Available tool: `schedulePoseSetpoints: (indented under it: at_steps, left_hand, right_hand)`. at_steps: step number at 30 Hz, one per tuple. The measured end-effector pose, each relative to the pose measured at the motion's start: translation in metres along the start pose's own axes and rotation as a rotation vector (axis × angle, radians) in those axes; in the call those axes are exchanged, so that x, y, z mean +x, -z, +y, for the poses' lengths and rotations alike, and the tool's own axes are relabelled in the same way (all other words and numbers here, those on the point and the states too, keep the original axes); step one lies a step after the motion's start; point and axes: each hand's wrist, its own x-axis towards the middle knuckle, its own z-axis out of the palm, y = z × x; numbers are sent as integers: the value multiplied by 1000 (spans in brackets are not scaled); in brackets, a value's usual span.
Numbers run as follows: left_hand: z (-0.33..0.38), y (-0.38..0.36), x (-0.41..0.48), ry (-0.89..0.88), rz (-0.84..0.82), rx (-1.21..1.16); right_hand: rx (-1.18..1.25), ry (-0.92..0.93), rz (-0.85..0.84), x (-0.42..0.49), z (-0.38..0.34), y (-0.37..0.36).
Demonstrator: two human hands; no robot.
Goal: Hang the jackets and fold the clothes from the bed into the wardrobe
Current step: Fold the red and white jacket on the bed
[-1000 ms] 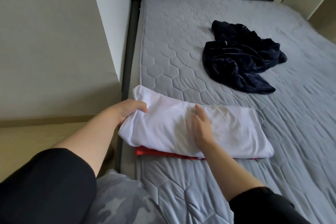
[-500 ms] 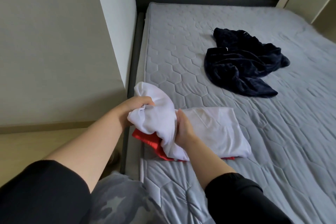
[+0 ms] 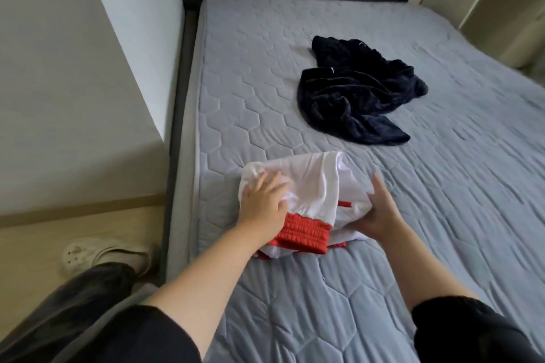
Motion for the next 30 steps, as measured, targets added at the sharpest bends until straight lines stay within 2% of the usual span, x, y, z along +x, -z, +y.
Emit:
schedulePoseSetpoints:
  at_steps: [2, 3, 5, 7, 8, 10, 12, 15, 18, 20, 22, 24, 28, 30]
  left_hand:
    - [-7, -21, -11, -15, -28, 186]
    - [-8, -26, -14, -8, -7, 207]
    - [-4, -29, -16, 4, 45, 155]
    - [-1, -25, -15, -1, 47, 34]
    - [-1, -23, -15, -28, 6, 1]
    - [-4, -19, -18, -178, -144, 105]
    - [-8, -19, -21, -354, -248, 308]
    - [-8, -22, -23, -419, -215, 383]
    - [-6, -19, -24, -396, -136, 253]
    - [-1, -17, -26, -355, -38, 49]
    - [12, -15, -27, -223, 90, -194]
    - [31, -16, -26, -111, 174, -306]
    - [68, -31, -18, -53, 192, -248]
    - [73, -40, -14, -52, 123, -73]
  right_hand:
    - [-137, 0, 26, -2, -2, -8]
    - [-250, 35, 95, -4, -2, -14]
    - [-527, 214, 271, -6, 1, -20]
    - [-735, 407, 363, -9, 7, -25]
    - [-784, 457, 365, -10, 11, -23]
    - [-832, 468, 363, -6, 15, -17]
    - [-823, 427, 385, -1, 17, -14]
    - [-731, 333, 405, 6, 23, -10]
    - [-750, 313, 398, 4, 32, -6]
    - [-710, 288, 371, 4, 38, -1]
    - [-675, 261, 345, 5, 42, 2]
    - [-624, 231, 334, 5, 44, 4]
    - [-402, 135, 263, -2, 43, 6]
    - [-290, 109, 267, -5, 39, 7]
